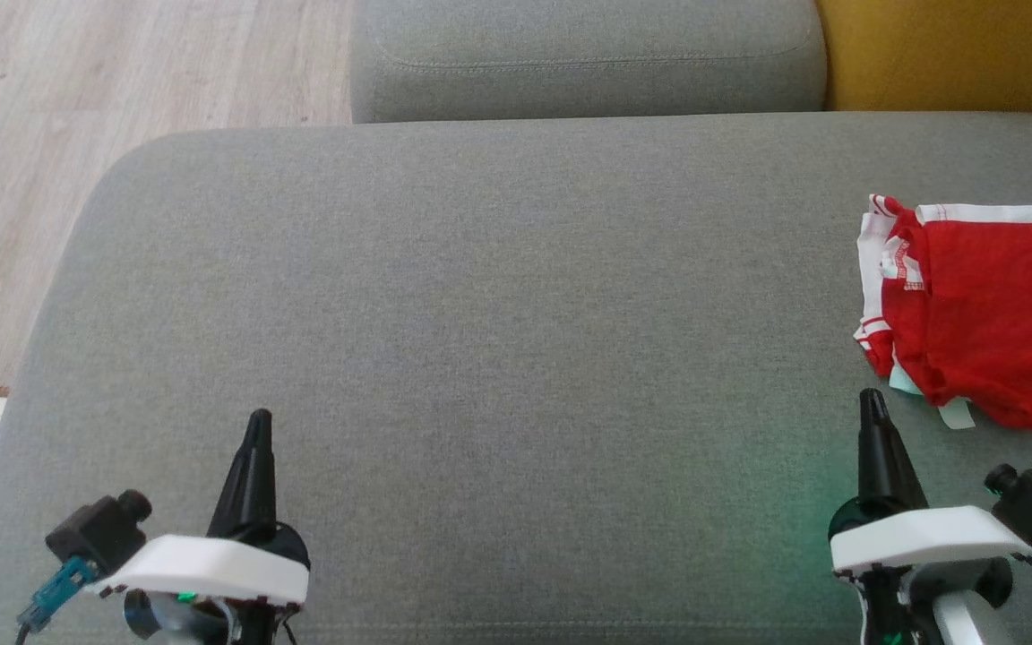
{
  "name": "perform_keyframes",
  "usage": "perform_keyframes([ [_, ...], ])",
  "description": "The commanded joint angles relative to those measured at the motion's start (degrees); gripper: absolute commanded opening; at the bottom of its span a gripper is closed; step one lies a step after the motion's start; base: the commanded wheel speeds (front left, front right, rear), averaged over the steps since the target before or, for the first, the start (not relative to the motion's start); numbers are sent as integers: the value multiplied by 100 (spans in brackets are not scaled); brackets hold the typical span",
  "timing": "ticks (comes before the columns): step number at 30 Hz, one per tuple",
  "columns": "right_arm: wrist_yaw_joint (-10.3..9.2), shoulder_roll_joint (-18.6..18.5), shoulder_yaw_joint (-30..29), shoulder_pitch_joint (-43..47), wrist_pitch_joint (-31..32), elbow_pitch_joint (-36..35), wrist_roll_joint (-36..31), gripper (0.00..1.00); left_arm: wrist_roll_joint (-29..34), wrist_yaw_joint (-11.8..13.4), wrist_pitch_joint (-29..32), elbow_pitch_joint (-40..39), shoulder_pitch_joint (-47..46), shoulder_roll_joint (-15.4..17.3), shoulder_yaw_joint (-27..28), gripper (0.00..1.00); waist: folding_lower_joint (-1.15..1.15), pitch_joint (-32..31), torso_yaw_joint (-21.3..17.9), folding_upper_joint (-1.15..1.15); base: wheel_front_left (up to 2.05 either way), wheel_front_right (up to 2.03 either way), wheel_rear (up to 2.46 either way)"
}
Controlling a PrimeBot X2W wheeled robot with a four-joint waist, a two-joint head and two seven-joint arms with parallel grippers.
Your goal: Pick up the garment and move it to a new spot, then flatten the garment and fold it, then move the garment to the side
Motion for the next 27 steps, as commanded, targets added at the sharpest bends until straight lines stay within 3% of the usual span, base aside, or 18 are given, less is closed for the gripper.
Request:
perform_keyframes([
  [1, 11, -92, -12, -323, 41, -218, 211, 0, -189, -56, 47, -142, -328, 81, 122, 0, 0, 0, -2, 0, 0, 0, 0],
  [27, 19, -119, -210, -378, 424, -249, 1730, 0, -1658, -105, 442, 8, -478, 116, 394, 0, 0, 4, -20, 0, 0, 0, 0],
])
